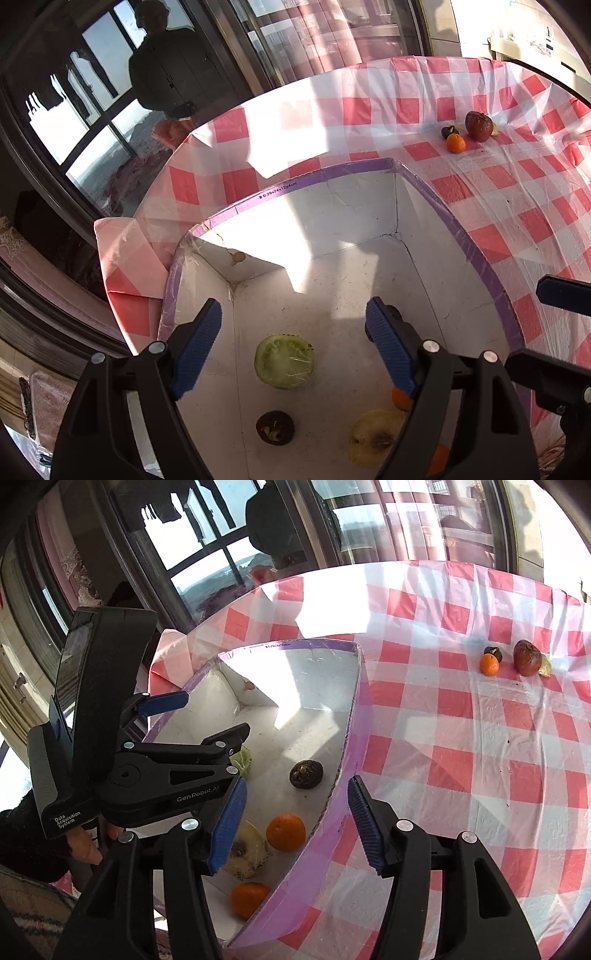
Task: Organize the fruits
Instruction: 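Open the right tool to drop the orange into the box, then withdraw both tools from the box toward the remaining fruits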
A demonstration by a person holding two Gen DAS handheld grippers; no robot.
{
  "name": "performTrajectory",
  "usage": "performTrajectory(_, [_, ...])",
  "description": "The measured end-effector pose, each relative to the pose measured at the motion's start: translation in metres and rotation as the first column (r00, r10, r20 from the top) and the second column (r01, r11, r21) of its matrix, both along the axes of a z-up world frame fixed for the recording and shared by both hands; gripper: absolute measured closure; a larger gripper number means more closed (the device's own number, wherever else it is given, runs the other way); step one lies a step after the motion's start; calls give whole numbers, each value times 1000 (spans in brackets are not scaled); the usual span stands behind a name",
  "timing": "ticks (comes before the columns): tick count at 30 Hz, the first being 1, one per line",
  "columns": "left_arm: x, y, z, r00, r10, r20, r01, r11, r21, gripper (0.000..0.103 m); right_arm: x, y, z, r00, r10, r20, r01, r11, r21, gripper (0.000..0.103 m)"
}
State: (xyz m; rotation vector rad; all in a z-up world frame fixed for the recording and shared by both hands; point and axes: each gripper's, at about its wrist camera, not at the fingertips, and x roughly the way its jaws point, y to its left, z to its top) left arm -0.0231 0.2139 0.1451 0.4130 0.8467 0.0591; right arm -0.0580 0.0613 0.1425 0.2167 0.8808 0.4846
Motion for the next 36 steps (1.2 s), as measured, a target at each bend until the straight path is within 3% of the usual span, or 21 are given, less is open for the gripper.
performTrajectory(2, [0, -9, 17, 995, 24, 98, -26, 999, 19, 9, 2, -21, -3, 997, -76, -18, 76, 997, -15, 42])
performTrajectory(4, [1, -18, 28, 987, 32, 155, -32, 999, -6, 7, 4, -45, -16, 984, -160, -72, 159, 987, -23, 39])
performTrajectory(6, [4, -32, 31, 987, 12, 161, -2, 998, -61, 6, 5, -69, -32, 964, -232, -129, 228, 972, -52, 39])
performTrajectory(11, [7, -92, 23, 984, -134, 117, 150, 977, -148, 6, 3, -120, -70, 902, -353, -248, 316, 932, -177, 35])
performTrajectory(17, [12, -181, -1, 944, -327, 45, 329, 922, -207, 4, 7, -173, -96, 855, -426, -297, 345, 893, -288, 28])
performTrajectory(20, [22, -212, -26, 933, -358, -38, 342, 913, -222, 4, 19, -201, -112, 829, -461, -315, 363, 874, -323, 28])
performTrajectory(22, [33, -226, -46, 935, -339, -101, 309, 922, -235, 4, 32, -217, -121, 820, -478, -314, 374, 864, -337, 28])
performTrajectory(25, [57, -231, -73, 950, -249, -189, 197, 947, -254, 4, 59, -235, -132, 826, -474, -305, 372, 865, -337, 28])
performTrajectory(28, [85, -222, -96, 962, -108, -251, 37, 961, -272, 4, 96, -241, -135, 864, -434, -255, 348, 880, -322, 23])
performTrajectory(30, [101, -218, -107, 961, -30, -274, -50, 958, -282, 4, 126, -240, -136, 890, -395, -225, 318, 895, -313, 23])
performTrajectory(32, [114, -216, -113, 962, 18, -271, -97, 955, -282, 4, 158, -238, -137, 912, -359, -198, 292, 908, -301, 23])
performTrajectory(36, [132, -223, -117, 972, 40, -231, -99, 964, -247, 4, 221, -231, -139, 941, -309, -138, 256, 917, -306, 23])
